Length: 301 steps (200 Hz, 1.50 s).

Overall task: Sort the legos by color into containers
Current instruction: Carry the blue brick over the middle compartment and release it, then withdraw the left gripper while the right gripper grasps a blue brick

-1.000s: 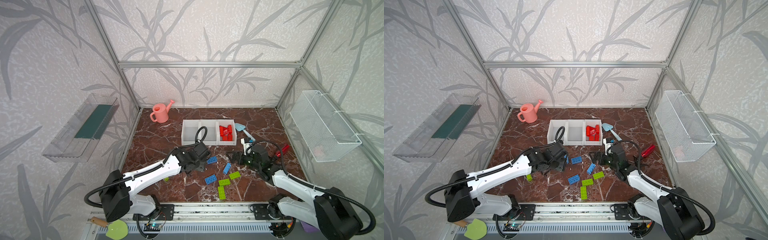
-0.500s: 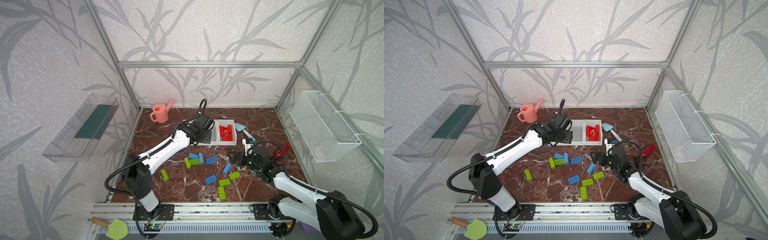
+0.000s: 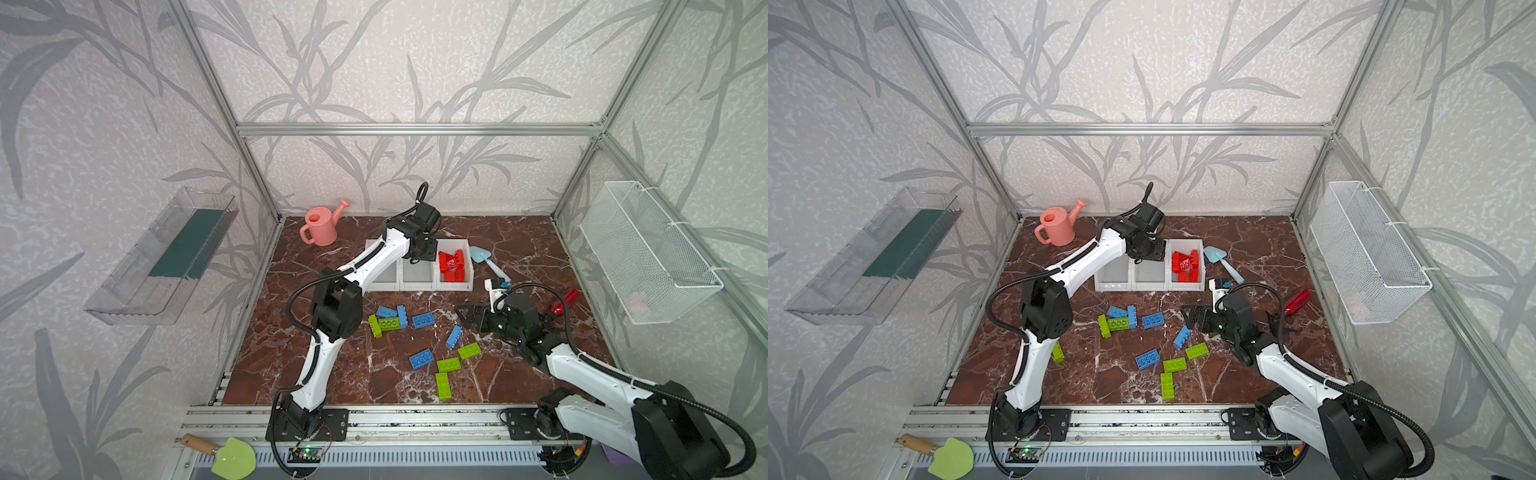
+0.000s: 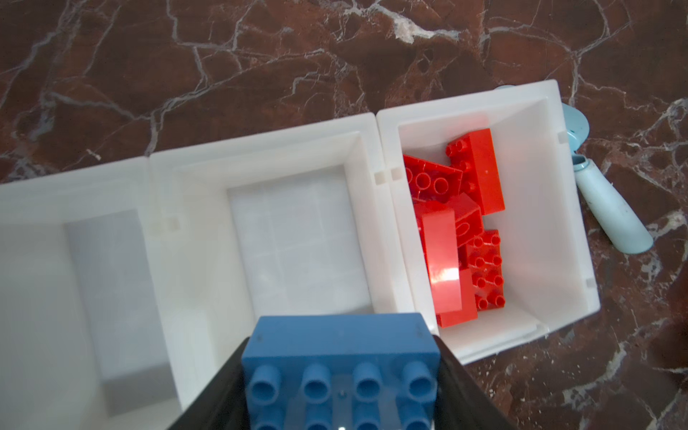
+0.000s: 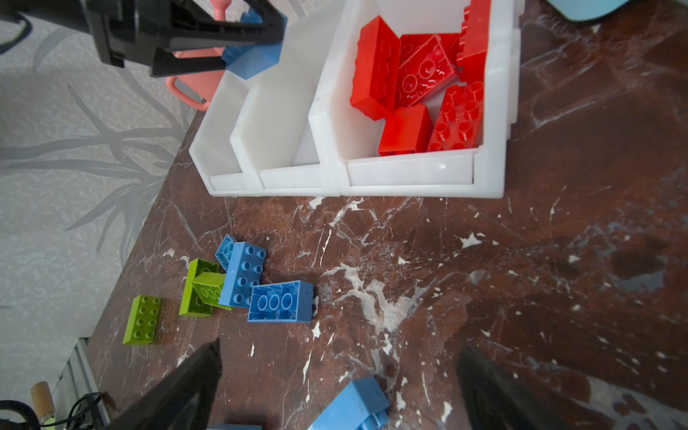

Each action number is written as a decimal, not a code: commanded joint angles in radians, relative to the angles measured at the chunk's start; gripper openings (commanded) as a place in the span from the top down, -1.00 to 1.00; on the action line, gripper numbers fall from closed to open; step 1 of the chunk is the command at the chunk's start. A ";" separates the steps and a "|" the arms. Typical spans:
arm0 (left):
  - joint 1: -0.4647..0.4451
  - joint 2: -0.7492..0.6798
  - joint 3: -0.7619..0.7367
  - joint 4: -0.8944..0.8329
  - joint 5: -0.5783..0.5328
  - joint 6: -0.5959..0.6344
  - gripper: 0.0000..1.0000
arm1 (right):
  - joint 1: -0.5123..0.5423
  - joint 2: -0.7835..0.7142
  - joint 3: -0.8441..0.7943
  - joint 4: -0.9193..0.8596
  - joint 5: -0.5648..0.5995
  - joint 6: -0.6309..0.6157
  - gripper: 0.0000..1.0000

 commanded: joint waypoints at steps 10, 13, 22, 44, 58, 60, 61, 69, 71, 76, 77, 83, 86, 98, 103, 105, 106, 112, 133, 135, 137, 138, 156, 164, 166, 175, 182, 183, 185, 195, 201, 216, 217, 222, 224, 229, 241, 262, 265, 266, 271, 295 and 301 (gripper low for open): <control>0.010 0.048 0.092 -0.076 0.012 0.026 -0.04 | 0.004 -0.013 0.033 -0.029 -0.006 0.004 -0.98; 0.011 0.049 0.093 -0.076 0.010 0.026 -0.05 | 0.004 -0.014 0.033 -0.032 -0.004 0.004 -0.98; 0.015 0.051 0.090 -0.075 0.006 0.026 -0.07 | 0.004 -0.015 0.035 -0.039 0.000 0.002 -0.98; 0.021 0.048 0.072 -0.067 0.009 0.021 -0.15 | 0.005 -0.016 0.042 -0.055 0.005 -0.001 -0.98; 0.021 0.045 0.066 -0.069 0.011 0.021 -0.34 | 0.004 -0.019 0.043 -0.060 0.008 -0.005 -0.98; 0.021 0.044 0.066 -0.069 0.010 0.021 -0.36 | 0.004 -0.019 0.043 -0.062 0.009 -0.005 -0.98; 0.020 0.043 0.067 -0.070 0.009 0.021 -0.38 | 0.004 -0.020 0.043 -0.063 0.009 -0.005 -0.98; 0.020 0.038 0.065 -0.073 0.002 0.023 -0.47 | 0.004 -0.022 0.043 -0.065 0.015 -0.007 -0.98; 0.020 0.037 0.064 -0.075 0.001 0.023 -0.49 | 0.004 -0.022 0.043 -0.067 0.016 -0.008 -0.98; 0.021 0.032 0.062 -0.074 -0.005 0.023 -0.53 | 0.004 -0.023 0.045 -0.070 0.019 -0.010 -0.98; 0.021 0.031 0.061 -0.074 -0.008 0.023 -0.54 | 0.004 -0.023 0.045 -0.071 0.020 -0.010 -0.98; 0.021 0.019 0.055 -0.072 -0.017 0.022 -0.58 | 0.004 -0.021 0.046 -0.074 0.024 -0.011 -0.98; 0.021 0.014 0.051 -0.072 -0.021 0.021 -0.60 | 0.004 -0.021 0.047 -0.076 0.025 -0.013 -0.98; 0.021 -0.013 0.032 -0.069 -0.036 0.017 -0.66 | 0.004 -0.018 0.050 -0.086 0.030 -0.016 -0.98; 0.020 -0.028 0.024 -0.067 -0.038 0.015 -0.67 | 0.004 -0.017 0.054 -0.093 0.033 -0.017 -0.98; 0.020 -0.033 0.021 -0.066 -0.039 0.015 -0.68 | 0.004 -0.016 0.055 -0.094 0.035 -0.017 -0.98; 0.021 -0.036 0.019 -0.066 -0.039 0.015 -0.68 | 0.004 -0.015 0.056 -0.096 0.036 -0.018 -0.98; 0.020 -0.054 0.006 -0.063 -0.044 0.010 -0.70 | 0.004 -0.014 0.060 -0.106 0.042 -0.019 -0.98; 0.019 -0.134 -0.051 -0.046 -0.054 -0.005 -0.72 | 0.010 -0.008 0.083 -0.158 0.070 -0.025 -0.98; 0.019 -0.143 -0.060 -0.044 -0.056 -0.007 -0.73 | 0.011 -0.008 0.085 -0.164 0.074 -0.025 -0.98; 0.018 -0.153 -0.069 -0.042 -0.056 -0.009 -0.73 | 0.013 -0.007 0.088 -0.169 0.078 -0.025 -0.98; 0.017 -0.158 -0.074 -0.040 -0.056 -0.010 -0.73 | 0.014 -0.007 0.089 -0.171 0.081 -0.025 -0.98; 0.012 -0.269 -0.184 0.008 -0.065 -0.034 -0.73 | 0.037 -0.006 0.110 -0.216 0.132 -0.022 -0.98; 0.008 -0.326 -0.253 0.037 -0.072 -0.047 -0.73 | 0.052 -0.002 0.118 -0.231 0.158 -0.017 -0.99; 0.007 -0.342 -0.270 0.044 -0.073 -0.049 -0.73 | 0.055 -0.002 0.119 -0.234 0.162 -0.014 -1.00; 0.002 -0.411 -0.347 0.075 -0.081 -0.063 -0.73 | 0.070 0.004 0.119 -0.230 0.178 0.004 -0.94; -0.003 -0.466 -0.407 0.097 -0.093 -0.079 -0.73 | 0.079 0.009 0.122 -0.227 0.179 0.016 -0.88; -0.004 -0.475 -0.420 0.101 -0.096 -0.082 -0.73 | 0.081 0.009 0.123 -0.228 0.180 0.018 -0.88; -0.005 -0.491 -0.438 0.107 -0.099 -0.084 -0.72 | 0.083 0.010 0.125 -0.229 0.181 0.020 -0.85; -0.016 -0.575 -0.545 0.147 -0.120 -0.109 -0.72 | 0.108 0.017 0.145 -0.256 0.197 0.023 -0.78; -0.021 -0.623 -0.608 0.174 -0.121 -0.116 -0.72 | 0.134 0.021 0.159 -0.281 0.224 0.019 -0.77; -0.033 -0.743 -0.740 0.223 -0.116 -0.140 -0.71 | 0.205 0.037 0.191 -0.344 0.292 -0.004 -0.77; -0.033 -0.750 -0.747 0.224 -0.115 -0.141 -0.71 | 0.209 0.039 0.193 -0.349 0.296 -0.005 -0.77; -0.038 -0.791 -0.782 0.233 -0.112 -0.145 -0.72 | 0.232 0.048 0.203 -0.368 0.315 -0.009 -0.77; -0.040 -0.804 -0.794 0.235 -0.111 -0.146 -0.72 | 0.241 0.052 0.208 -0.375 0.320 -0.010 -0.77; -0.044 -0.834 -0.824 0.236 -0.114 -0.150 -0.71 | 0.260 0.063 0.219 -0.395 0.337 -0.011 -0.77; -0.054 -0.906 -0.888 0.230 -0.128 -0.158 -0.71 | 0.303 0.092 0.240 -0.439 0.370 -0.009 -0.77; -0.062 -1.032 -1.000 0.230 -0.135 -0.175 -0.71 | 0.352 0.131 0.256 -0.484 0.404 0.031 -0.78; -0.061 -1.051 -1.016 0.231 -0.136 -0.177 -0.70 | 0.356 0.135 0.258 -0.486 0.404 0.040 -0.78; -0.061 -1.056 -1.021 0.231 -0.135 -0.178 -0.70 | 0.357 0.137 0.258 -0.487 0.405 0.044 -0.78; -0.063 -1.082 -1.048 0.232 -0.135 -0.185 -0.71 | 0.359 0.144 0.258 -0.491 0.405 0.056 -0.78; -0.064 -1.207 -1.170 0.248 -0.128 -0.197 -0.70 | 0.365 0.173 0.261 -0.499 0.404 0.129 -0.77; -0.063 -1.228 -1.195 0.249 -0.130 -0.198 -0.70 | 0.365 0.181 0.260 -0.499 0.402 0.143 -0.77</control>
